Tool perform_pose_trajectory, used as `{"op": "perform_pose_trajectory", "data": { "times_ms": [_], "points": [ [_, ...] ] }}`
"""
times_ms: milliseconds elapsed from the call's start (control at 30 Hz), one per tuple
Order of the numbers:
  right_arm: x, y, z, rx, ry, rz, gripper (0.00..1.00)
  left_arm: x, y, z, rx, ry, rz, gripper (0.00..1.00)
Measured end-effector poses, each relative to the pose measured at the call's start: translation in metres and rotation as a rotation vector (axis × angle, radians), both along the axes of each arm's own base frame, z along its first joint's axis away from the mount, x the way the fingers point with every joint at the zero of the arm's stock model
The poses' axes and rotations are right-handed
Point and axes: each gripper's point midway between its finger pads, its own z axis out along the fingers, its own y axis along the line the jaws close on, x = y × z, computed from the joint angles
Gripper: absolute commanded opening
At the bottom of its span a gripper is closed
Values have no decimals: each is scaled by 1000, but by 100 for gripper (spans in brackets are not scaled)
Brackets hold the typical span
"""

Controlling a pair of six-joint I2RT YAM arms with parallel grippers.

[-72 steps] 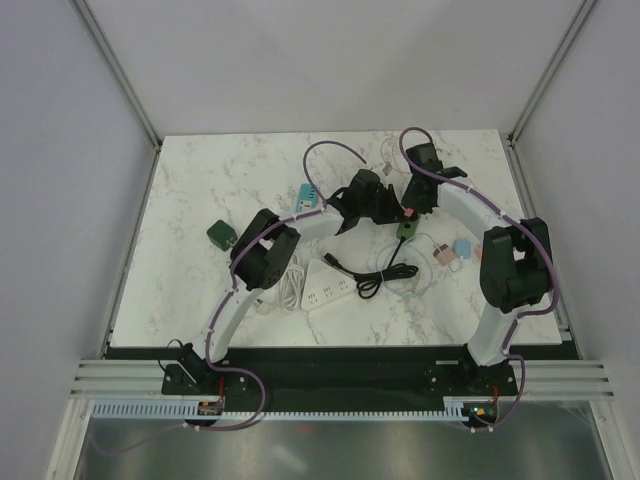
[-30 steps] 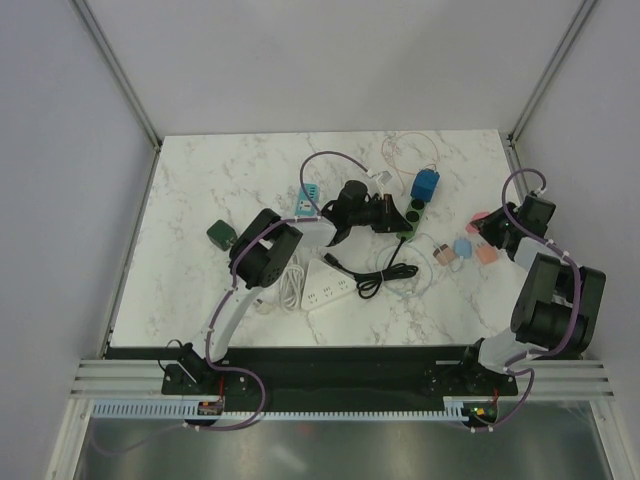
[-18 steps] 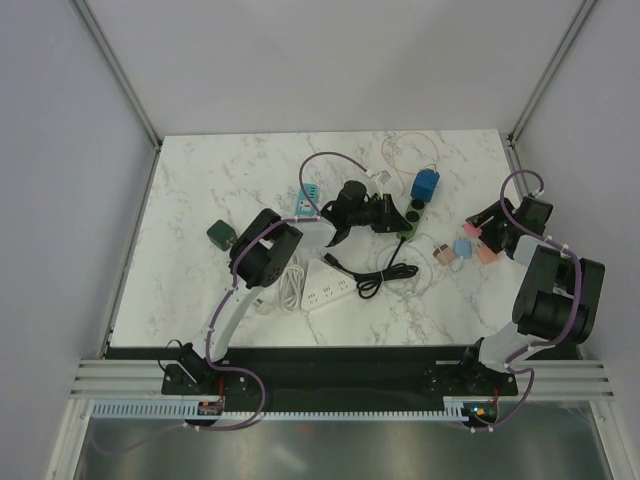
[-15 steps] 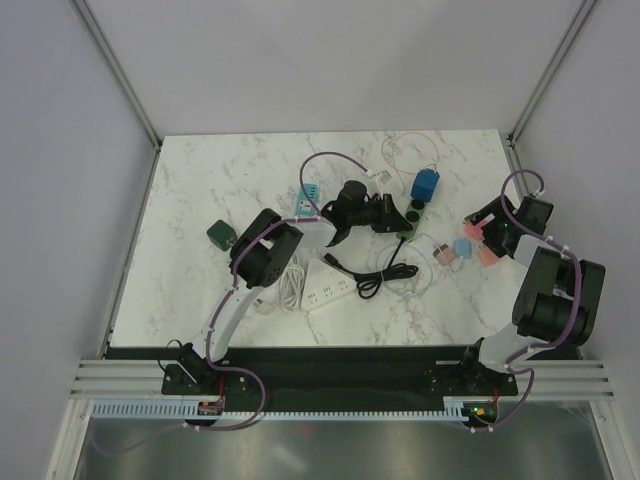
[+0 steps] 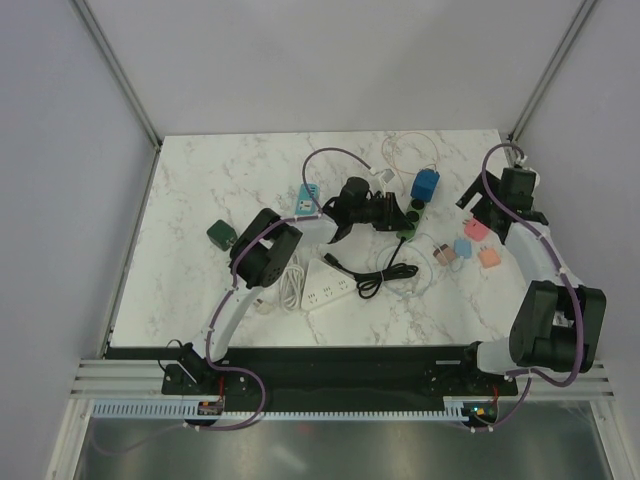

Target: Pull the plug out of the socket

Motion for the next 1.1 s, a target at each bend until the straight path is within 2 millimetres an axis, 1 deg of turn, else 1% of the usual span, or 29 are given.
{"op": "perform_pose_trajectory", "data": {
  "times_ms": [33, 67, 167, 267, 300, 333, 367, 400, 500, 533, 567, 667, 800, 967, 1100],
  "points": [
    [2, 4, 4, -9, -1, 12, 98, 2, -1, 1, 8, 0, 3, 35],
    [3, 8, 6, -16, 1, 23, 98, 3, -2, 4, 14, -1, 3, 36],
    [12, 20, 11, -39, 8, 55, 98, 13, -6, 17, 23, -25, 14, 38],
    [24, 35, 8, -52, 29, 95, 98, 25, -14, 46, 3, -86, 18, 37],
    [29, 40, 7, -54, 35, 107, 98, 30, -17, 60, -14, -121, 22, 36],
    [35, 44, 4, -58, 46, 118, 98, 33, -19, 67, -23, -139, 25, 36],
    [36, 47, 3, -58, 47, 126, 98, 35, -19, 72, -29, -157, 31, 36],
    [40, 50, 1, -59, 54, 133, 98, 36, -20, 74, -32, -162, 32, 35],
    [50, 54, -2, -63, 64, 143, 91, 37, -20, 68, -24, -154, 35, 33],
    [55, 56, -1, -66, 63, 149, 88, 37, -20, 62, -19, -145, 35, 32],
    [59, 58, -1, -70, 61, 152, 87, 37, -21, 57, -16, -137, 35, 32],
    [72, 71, 0, -78, 53, 175, 86, 36, -21, 34, 4, -95, 35, 30],
    [90, 99, 1, -85, 32, 234, 88, 35, -20, 13, 31, -59, 38, 30],
    [100, 126, -12, -111, 50, 285, 89, 39, -18, 7, 50, -51, 65, 29],
    [102, 126, -13, -137, 67, 273, 89, 41, -17, 5, 54, -48, 69, 30]
  ]
}}
